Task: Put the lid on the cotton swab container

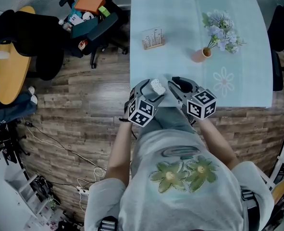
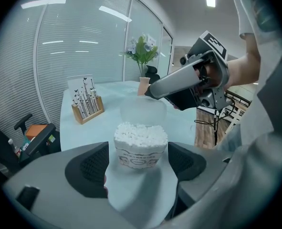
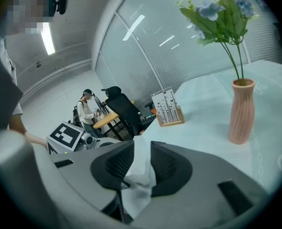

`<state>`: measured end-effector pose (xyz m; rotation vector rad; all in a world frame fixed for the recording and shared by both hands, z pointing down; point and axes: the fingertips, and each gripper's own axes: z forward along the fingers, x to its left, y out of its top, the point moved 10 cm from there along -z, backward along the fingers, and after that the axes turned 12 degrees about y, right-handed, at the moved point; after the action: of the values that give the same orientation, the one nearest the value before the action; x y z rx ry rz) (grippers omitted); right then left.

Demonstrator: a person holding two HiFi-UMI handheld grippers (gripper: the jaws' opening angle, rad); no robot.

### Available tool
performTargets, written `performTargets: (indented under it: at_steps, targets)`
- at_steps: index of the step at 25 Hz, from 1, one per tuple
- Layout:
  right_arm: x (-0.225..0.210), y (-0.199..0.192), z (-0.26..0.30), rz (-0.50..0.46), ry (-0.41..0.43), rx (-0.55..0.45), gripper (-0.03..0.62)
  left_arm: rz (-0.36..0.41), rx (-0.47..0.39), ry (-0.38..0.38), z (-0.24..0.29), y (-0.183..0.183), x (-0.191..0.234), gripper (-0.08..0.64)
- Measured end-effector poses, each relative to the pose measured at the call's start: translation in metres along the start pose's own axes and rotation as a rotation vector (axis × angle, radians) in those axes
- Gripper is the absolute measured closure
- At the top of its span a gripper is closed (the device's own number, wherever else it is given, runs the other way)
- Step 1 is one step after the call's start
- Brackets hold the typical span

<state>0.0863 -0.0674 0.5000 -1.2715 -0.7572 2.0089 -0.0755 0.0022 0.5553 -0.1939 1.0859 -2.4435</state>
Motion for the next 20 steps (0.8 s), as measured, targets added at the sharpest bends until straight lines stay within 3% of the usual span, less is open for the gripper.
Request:
performTargets:
  at_steps: [2,12,20]
  targets:
    - [-0.0008,-0.0005,-0.0004,0.006,0.009,0.0,0.515,0.008,0.001,-0.006,0.0005,-0.0006,-0.0015,0.172]
    - [-0.0013,-0.0005,0.0035,0.042,0.089,0.015,0.514,0.026,0.001,-0.002,0.0042,0.0009,-0.0029,0.21]
    - [0.0009,0.0016,0.0028,0.015,0.088,0.026,0.558,0.033,0.004,-0.007,0.0038,0.0011,-0.0028,0.213]
